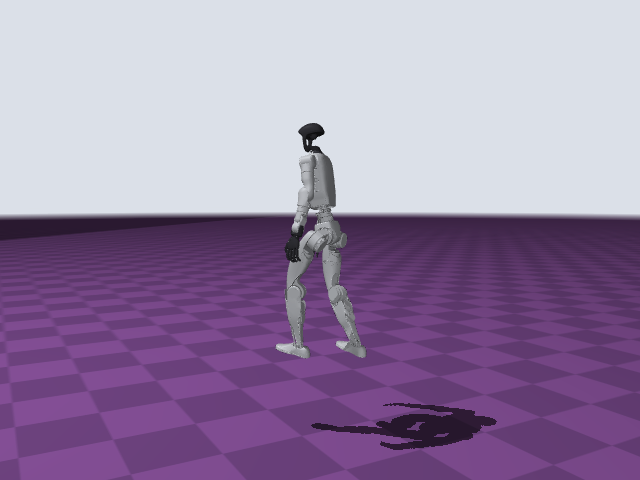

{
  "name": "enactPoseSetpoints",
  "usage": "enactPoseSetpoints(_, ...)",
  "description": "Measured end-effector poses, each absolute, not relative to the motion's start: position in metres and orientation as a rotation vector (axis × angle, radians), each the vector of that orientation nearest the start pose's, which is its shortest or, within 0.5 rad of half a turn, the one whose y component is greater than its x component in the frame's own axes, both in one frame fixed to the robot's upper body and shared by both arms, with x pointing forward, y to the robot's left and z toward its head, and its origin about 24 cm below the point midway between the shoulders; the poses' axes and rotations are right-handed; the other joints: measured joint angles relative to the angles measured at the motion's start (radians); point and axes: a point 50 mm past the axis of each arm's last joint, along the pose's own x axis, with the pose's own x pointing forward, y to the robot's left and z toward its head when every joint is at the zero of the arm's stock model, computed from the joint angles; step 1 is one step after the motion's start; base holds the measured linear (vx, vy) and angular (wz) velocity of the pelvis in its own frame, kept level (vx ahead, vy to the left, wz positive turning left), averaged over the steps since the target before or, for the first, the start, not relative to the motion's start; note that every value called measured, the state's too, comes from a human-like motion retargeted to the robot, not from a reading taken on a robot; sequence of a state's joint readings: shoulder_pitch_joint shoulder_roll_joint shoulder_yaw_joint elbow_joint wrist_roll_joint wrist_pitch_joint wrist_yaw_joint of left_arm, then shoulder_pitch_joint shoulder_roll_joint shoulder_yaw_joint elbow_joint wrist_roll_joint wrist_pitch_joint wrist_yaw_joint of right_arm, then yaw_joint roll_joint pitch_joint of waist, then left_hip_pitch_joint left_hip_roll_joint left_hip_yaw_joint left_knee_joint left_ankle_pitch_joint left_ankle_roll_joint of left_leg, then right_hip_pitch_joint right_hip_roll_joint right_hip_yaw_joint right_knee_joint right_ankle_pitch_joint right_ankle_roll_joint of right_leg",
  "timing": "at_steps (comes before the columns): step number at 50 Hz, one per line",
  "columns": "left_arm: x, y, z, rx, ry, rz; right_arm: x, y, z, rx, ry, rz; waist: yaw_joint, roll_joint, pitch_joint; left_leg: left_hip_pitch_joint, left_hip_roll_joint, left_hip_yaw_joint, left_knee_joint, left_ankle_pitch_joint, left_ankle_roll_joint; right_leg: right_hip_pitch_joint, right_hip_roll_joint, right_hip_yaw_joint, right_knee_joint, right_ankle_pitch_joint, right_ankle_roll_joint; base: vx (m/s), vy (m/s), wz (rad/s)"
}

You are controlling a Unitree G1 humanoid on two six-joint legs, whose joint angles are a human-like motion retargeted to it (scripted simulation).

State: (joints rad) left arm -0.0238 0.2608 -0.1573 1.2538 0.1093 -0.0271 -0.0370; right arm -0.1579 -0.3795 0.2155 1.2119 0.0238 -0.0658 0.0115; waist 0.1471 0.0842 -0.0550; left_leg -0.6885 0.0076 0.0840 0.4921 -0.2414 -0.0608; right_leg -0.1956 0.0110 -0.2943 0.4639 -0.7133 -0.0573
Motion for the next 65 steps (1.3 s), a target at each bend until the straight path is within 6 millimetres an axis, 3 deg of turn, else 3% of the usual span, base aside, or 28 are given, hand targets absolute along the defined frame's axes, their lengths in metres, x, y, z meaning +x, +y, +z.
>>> enactPoseSetpoints(5,0.078,0.234,-0.165,0.346,1.294,-0.074,0.128,-0.263,-0.143,-0.421,1.138,0.026,-0.026,-0.039,0.02,0.067,-0.071,-0.003,0.043,-0.065,0.06,0.007,-0.069,0.065,0.192,0.003,0.033,0.28,0.13,0.41)
enactPoseSetpoints(11,0.069,0.224,-0.169,0.307,1.339,-0.107,0.1,-0.253,-0.155,-0.369,1.24,0.087,-0.086,-0.117,0.056,0.185,-0.201,-0.003,0.007,-0.099,0.125,-0.073,-0.2,0.126,0.547,0.224,0.142,0.26,0.11,0.55)
enactPoseSetpoints(15,0.068,0.219,-0.17,0.313,1.346,-0.135,0.093,-0.249,-0.157,-0.343,1.259,0.108,-0.122,-0.138,0.059,0.229,-0.241,-0.015,-0.001,-0.131,0.152,-0.166,-0.287,0.125,0.756,0.264,0.127,0.28,0.07,0.36)
enactPoseSetpoints(20,0.076,0.217,-0.169,0.33,1.327,-0.142,0.098,-0.248,-0.156,-0.327,1.236,0.105,-0.161,-0.13,0.065,0.306,-0.259,-0.046,-0.061,-0.145,0.157,-0.274,-0.339,0.126,0.805,0.211,0.082,0.3,0.02,0.24)
enactPoseSetpoints(27,0.093,0.219,-0.165,0.343,1.268,-0.104,0.11,-0.246,-0.152,-0.321,1.186,0.094,-0.196,-0.092,0.068,0.387,-0.234,-0.095,-0.104,-0.185,0.149,-0.389,-0.29,0.125,0.564,0.196,0.079,0.3,-0.02,0.17)
enactPoseSetpoints(34,0.116,0.226,-0.157,0.35,1.174,-0.052,0.121,-0.243,-0.15,-0.314,1.157,0.081,-0.185,-0.051,0.057,0.433,-0.183,-0.136,-0.111,-0.235,0.149,-0.437,-0.165,0.151,0.209,0.327,0.134,0.27,-0.06,0.08)
enactPoseSetpoints(41,0.128,0.232,-0.152,0.343,1.121,-0.002,0.118,-0.239,-0.152,-0.296,1.169,0.072,-0.165,-0.051,0.038,0.449,-0.17,-0.165,-0.013,-0.328,0.157,-0.442,-0.113,0.168,0.098,0.405,0.153,0.24,-0.11,0.1)
enactPoseSetpoints(45,0.127,0.234,-0.151,0.325,1.124,0.024,0.114,-0.236,-0.155,-0.282,1.19,0.068,-0.154,-0.045,0.04,0.468,-0.152,-0.182,0.077,-0.392,0.154,-0.411,-0.082,0.169,0.13,0.412,0.135,0.25,-0.13,0.07)
enactPoseSetpoints(50,0.119,0.236,-0.154,0.291,1.159,0.054,0.107,-0.232,-0.158,-0.27,1.223,0.076,-0.147,-0.028,0.049,0.466,-0.101,-0.165,0.245,-0.437,0.12,-0.363,-0.038,0.156,0.185,0.335,0.082,0.24,-0.13,0.07)
enactPoseSetpoints(55,0.11,0.237,-0.157,0.266,1.198,0.063,0.101,-0.228,-0.161,-0.266,1.249,0.095,-0.131,0.0,0.059,0.413,-0.021,-0.153,0.495,-0.359,0.05,-0.307,0.025,0.135,0.199,0.293,0.038,0.21,-0.13,0.02)
enactPoseSetpoints(60,0.107,0.237,-0.158,0.262,1.218,0.052,0.102,-0.228,-0.161,-0.264,1.251,0.107,-0.113,0.013,0.066,0.318,0.066,-0.125,0.709,-0.316,0.049,-0.252,0.071,0.121,0.156,0.276,0.01,0.19,-0.12,0.03)
enactPoseSetpoints(65,0.105,0.237,-0.159,0.272,1.233,0.036,0.101,-0.229,-0.161,-0.259,1.253,0.1,-0.09,0.001,0.068,0.243,0.092,-0.113,0.729,-0.349,0.07,-0.198,0.081,0.125,0.112,0.263,0.009,0.18,-0.09,-0.03)
